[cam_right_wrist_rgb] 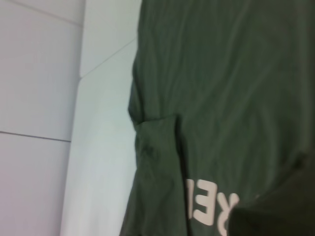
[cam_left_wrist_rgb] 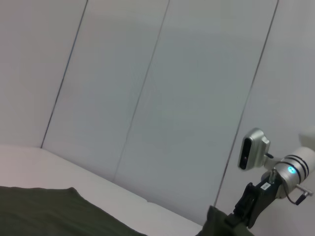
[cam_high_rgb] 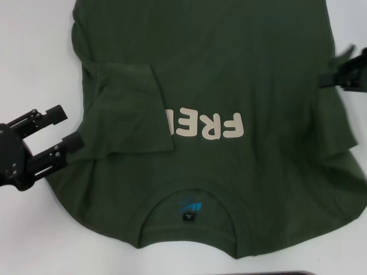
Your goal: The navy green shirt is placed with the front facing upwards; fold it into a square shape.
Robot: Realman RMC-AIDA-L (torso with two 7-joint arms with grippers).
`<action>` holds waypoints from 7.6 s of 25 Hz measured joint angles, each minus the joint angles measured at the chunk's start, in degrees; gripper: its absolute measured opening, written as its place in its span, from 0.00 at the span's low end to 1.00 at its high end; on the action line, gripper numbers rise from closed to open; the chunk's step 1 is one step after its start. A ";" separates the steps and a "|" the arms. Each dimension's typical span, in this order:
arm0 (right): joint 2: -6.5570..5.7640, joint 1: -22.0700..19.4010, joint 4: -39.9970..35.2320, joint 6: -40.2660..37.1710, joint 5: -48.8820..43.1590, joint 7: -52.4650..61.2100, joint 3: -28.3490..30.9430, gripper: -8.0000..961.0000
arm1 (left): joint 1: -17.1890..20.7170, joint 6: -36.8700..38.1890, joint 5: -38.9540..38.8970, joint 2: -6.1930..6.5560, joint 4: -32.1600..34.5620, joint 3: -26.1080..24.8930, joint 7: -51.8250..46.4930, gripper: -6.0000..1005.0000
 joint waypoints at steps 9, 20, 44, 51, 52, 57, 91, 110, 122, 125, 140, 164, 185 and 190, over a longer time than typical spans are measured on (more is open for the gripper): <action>2.09 2.67 7.89 8.37 0.48 -1.42 -1.95 0.02 | 0.16 -0.08 -0.06 0.00 0.00 -0.25 0.04 0.69; 3.47 1.88 10.81 11.85 5.20 -4.46 -2.21 0.14 | 0.42 -0.08 -0.90 -0.09 0.14 -1.56 0.04 0.69; 5.03 -5.67 -1.12 -0.94 21.24 -47.84 -2.06 0.90 | -0.51 3.76 -0.88 2.54 -1.67 1.65 -17.94 0.69; 5.98 -13.07 -18.07 -3.64 21.30 -43.89 -1.39 0.77 | -0.27 4.34 -0.81 7.47 -1.95 7.58 -45.09 0.69; 5.42 -13.64 -18.14 -3.66 21.30 -41.35 -1.23 0.74 | -0.19 4.34 -0.76 7.69 -1.95 7.59 -47.96 0.69; 4.66 -14.44 -16.21 -4.00 21.35 -33.59 -0.61 0.75 | 0.06 2.17 2.96 8.47 -2.37 7.26 -64.24 0.69; 4.17 -13.15 -11.87 0.13 21.34 -31.00 -0.57 0.75 | -1.92 -13.84 21.28 5.86 -2.16 4.65 -69.65 0.69; 3.95 -12.76 -11.70 0.29 21.39 -30.21 0.72 0.75 | -2.03 -16.17 22.14 5.42 -1.28 5.05 -70.94 0.69; 3.87 -12.76 -11.62 0.27 21.39 -30.20 0.84 0.75 | -2.58 -16.21 22.79 5.27 -0.41 4.55 -71.24 0.69; 3.87 -12.80 -11.61 0.26 21.38 -30.20 0.84 0.75 | -2.95 -16.35 22.88 5.27 -0.04 4.53 -71.24 0.69; 3.83 -13.02 -11.52 -0.06 21.38 -30.12 2.30 0.75 | -3.14 -16.68 22.90 5.27 0.09 4.44 -75.16 0.69; 3.51 -12.94 -10.91 0.19 21.38 -29.95 2.33 0.75 | -2.29 -16.00 23.00 5.36 -0.01 1.75 -77.48 0.69; 2.98 -13.01 -10.00 0.15 21.38 -29.50 2.42 0.75 | -2.72 -16.00 24.39 4.89 0.71 2.08 -77.52 0.67; 2.98 -13.00 -10.00 0.19 21.38 -29.50 2.42 0.75 | -3.39 -16.08 24.40 4.57 0.71 2.08 -77.49 0.65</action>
